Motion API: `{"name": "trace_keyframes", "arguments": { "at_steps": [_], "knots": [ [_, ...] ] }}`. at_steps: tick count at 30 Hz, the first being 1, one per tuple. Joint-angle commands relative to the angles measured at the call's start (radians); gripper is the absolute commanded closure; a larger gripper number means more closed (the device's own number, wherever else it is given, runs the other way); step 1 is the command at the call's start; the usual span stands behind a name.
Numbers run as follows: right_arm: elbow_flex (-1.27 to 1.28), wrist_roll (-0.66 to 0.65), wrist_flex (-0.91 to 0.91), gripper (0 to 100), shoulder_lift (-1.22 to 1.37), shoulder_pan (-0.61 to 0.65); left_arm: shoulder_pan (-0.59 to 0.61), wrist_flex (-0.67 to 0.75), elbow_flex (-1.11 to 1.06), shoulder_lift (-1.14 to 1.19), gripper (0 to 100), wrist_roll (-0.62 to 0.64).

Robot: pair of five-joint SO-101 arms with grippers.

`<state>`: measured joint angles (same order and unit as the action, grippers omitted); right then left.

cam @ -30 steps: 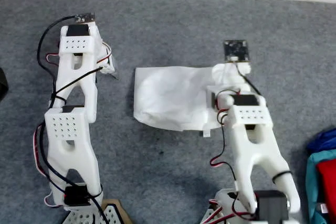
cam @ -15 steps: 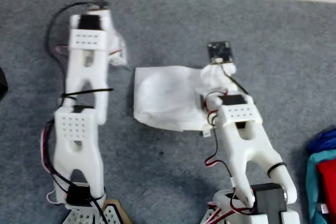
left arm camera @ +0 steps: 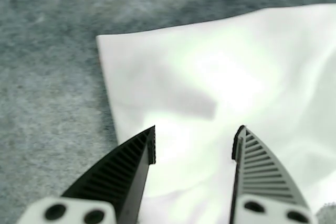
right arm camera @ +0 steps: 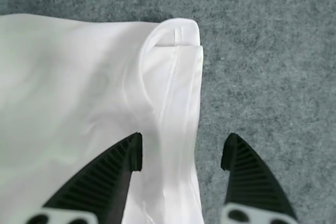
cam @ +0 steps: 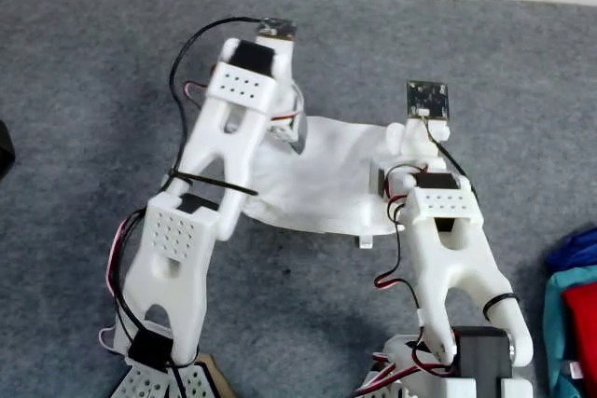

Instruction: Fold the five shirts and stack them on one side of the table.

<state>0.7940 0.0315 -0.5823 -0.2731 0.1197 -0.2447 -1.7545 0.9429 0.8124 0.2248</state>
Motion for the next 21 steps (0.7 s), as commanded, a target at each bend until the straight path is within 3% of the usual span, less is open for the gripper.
{"name": "trace_keyframes", "arguments": {
  "at_steps": [1, 9, 15, 21],
  "knots": [
    [-0.008, 0.015, 0.015, 75.1, -0.015, -0.01, -0.048, -0.009, 0.001, -0.018, 75, 0.008],
    [0.001, 0.014, 0.036, 75.1, -0.007, -0.01, -0.054, -0.006, -0.139, -0.01, 75, 0.002],
    [0.001, 0.014, 0.036, 75.1, -0.007, -0.012, 0.033, 0.087, -0.306, -0.012, 75, 0.0],
    [0.001, 0.015, 0.036, 75.1, -0.007, -0.013, 0.128, 0.101, -0.315, -0.018, 75, 0.002]
  ]
}}
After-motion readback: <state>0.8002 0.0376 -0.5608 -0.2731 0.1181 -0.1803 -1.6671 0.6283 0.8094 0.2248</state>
